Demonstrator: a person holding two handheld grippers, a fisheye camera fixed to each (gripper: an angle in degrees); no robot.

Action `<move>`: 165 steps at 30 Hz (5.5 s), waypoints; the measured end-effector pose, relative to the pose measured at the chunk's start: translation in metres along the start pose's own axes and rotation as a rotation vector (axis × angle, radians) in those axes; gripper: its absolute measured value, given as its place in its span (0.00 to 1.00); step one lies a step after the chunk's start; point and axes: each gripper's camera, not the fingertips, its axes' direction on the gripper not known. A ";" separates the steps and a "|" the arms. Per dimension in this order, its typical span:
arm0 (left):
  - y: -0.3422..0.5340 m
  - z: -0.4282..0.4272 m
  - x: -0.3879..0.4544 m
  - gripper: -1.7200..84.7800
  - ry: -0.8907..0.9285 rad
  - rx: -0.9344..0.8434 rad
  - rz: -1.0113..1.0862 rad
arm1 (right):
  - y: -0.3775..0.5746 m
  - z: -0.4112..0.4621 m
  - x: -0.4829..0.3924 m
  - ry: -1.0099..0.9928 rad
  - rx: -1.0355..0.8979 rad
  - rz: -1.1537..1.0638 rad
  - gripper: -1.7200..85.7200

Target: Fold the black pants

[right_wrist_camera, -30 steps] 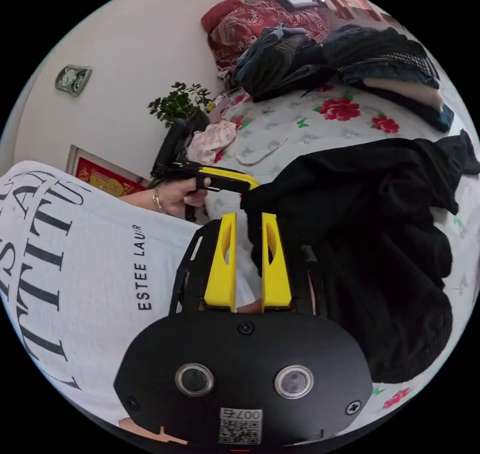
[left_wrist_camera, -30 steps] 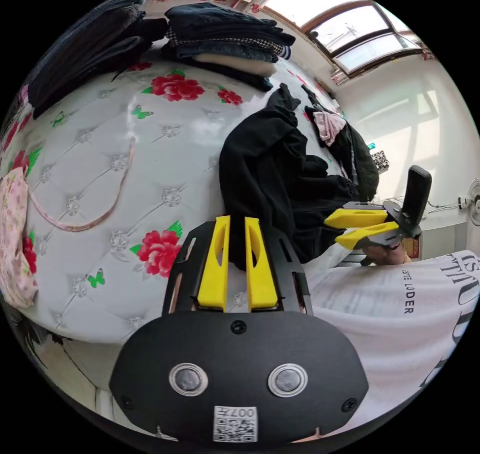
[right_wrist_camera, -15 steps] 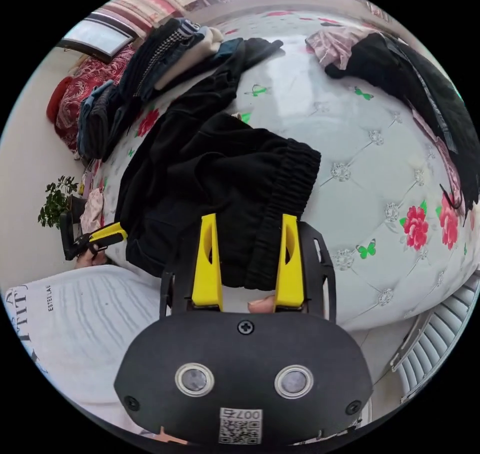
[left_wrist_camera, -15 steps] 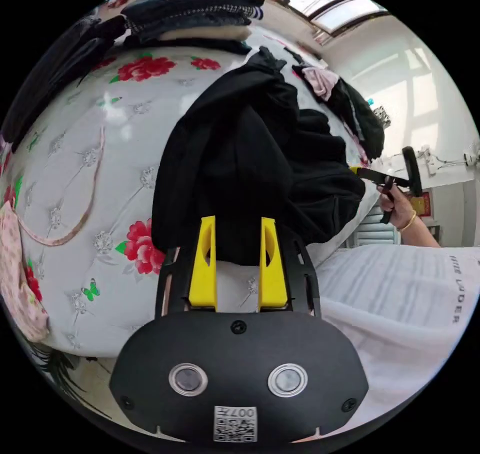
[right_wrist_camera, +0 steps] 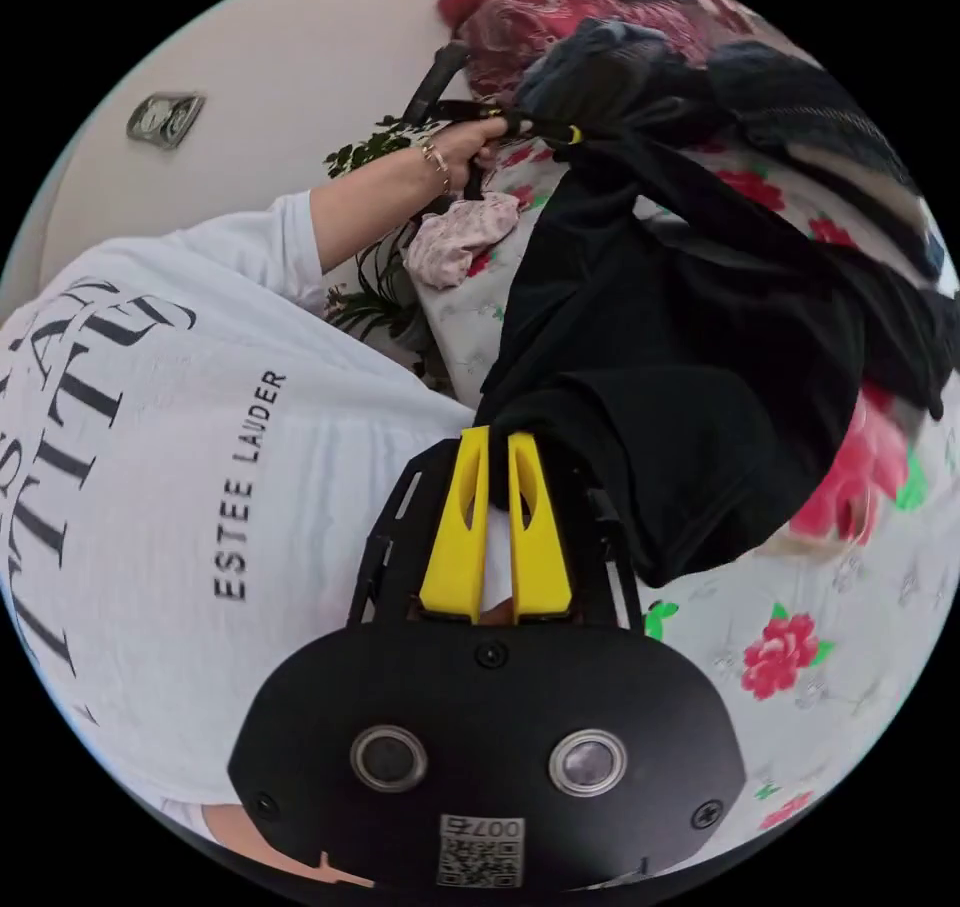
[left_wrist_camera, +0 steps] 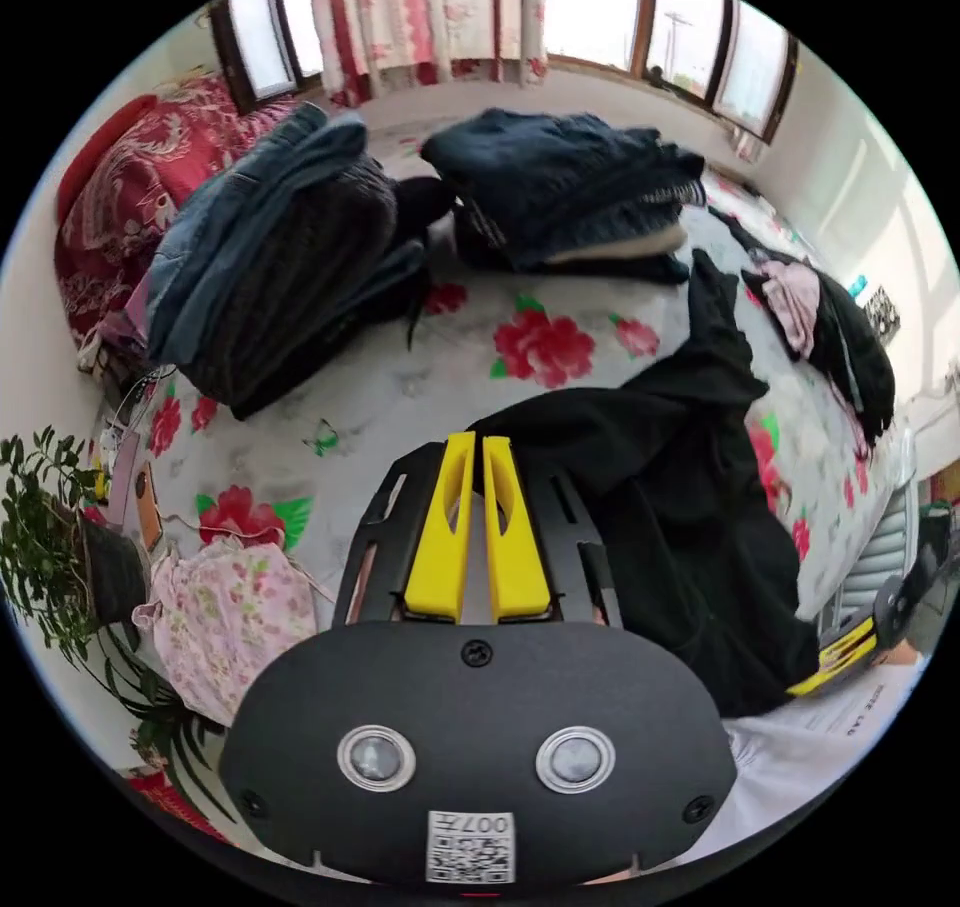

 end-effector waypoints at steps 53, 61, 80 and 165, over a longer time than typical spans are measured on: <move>-0.010 -0.339 -0.047 0.01 2.395 1.305 1.055 | 0.418 -0.295 0.276 0.288 0.546 1.142 0.02; 0.018 -0.369 -0.044 0.01 2.407 1.281 1.086 | 0.396 -0.306 0.253 0.343 0.506 1.126 0.02; 0.027 -0.386 -0.043 0.01 2.070 1.342 1.075 | 0.382 -0.317 0.258 0.280 0.528 1.179 0.02; -0.022 -0.068 -0.028 0.13 0.224 -0.126 -0.281 | -0.163 -0.305 0.248 0.348 0.325 0.639 0.15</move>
